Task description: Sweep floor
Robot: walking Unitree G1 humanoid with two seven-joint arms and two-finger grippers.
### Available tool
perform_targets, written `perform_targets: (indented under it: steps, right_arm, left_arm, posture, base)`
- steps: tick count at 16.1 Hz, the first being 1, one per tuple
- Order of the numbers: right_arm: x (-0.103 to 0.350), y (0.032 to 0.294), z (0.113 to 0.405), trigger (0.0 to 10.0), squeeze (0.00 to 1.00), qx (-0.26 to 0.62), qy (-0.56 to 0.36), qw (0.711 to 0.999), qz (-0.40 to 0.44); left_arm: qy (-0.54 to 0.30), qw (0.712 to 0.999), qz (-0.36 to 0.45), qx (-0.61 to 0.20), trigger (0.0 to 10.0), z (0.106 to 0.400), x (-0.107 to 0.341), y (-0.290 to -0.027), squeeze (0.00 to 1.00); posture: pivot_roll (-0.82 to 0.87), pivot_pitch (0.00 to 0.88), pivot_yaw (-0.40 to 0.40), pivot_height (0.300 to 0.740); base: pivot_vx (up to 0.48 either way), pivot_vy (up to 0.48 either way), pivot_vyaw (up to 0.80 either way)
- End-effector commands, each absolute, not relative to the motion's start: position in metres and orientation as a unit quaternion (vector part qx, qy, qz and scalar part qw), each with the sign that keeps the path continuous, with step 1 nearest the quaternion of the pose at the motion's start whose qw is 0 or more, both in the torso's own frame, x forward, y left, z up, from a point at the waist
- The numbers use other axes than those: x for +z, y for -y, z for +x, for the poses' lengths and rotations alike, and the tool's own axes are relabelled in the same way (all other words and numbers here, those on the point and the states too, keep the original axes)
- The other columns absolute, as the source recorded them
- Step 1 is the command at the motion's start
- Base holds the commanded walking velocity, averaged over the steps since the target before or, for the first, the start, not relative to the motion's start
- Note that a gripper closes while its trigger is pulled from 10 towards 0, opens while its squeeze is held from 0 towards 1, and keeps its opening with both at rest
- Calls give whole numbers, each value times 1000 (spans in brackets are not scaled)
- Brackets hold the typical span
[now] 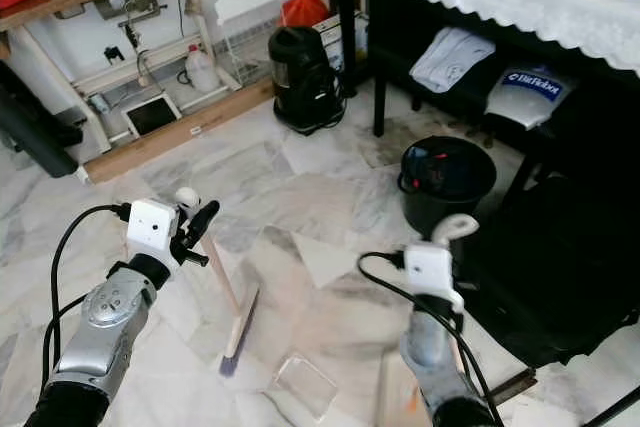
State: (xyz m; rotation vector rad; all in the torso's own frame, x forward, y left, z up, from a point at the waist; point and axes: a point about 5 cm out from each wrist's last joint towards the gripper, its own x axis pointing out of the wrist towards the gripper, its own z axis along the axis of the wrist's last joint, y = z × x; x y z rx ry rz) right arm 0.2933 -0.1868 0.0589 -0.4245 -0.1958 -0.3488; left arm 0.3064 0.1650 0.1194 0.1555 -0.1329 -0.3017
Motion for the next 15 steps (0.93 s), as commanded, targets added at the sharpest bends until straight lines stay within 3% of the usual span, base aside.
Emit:
perform_targets:
  steps: [1, 6, 15]
  right_arm:
    - [74, 181, 302, 10000, 0, -161, 135, 953, -219]
    - [63, 180, 301, 10000, 0, -159, 102, 955, -229]
    - [27, 182, 276, 10000, 0, -196, -3, 973, -122]
  left_arm:
    - [88, 981, 96, -146, 10000, 309, 130, -172, 0]
    - [99, 978, 94, -155, 10000, 309, 134, -170, 0]
    - [97, 975, 93, -177, 10000, 311, 134, -164, 0]
  posture:
    - [-20, 99, 134, 740]
    - [-11, 104, 134, 740]
    - [-24, 100, 128, 740]
  base:
    - [0, 0, 0]
    - [0, 0, 0]
    - [0, 0, 0]
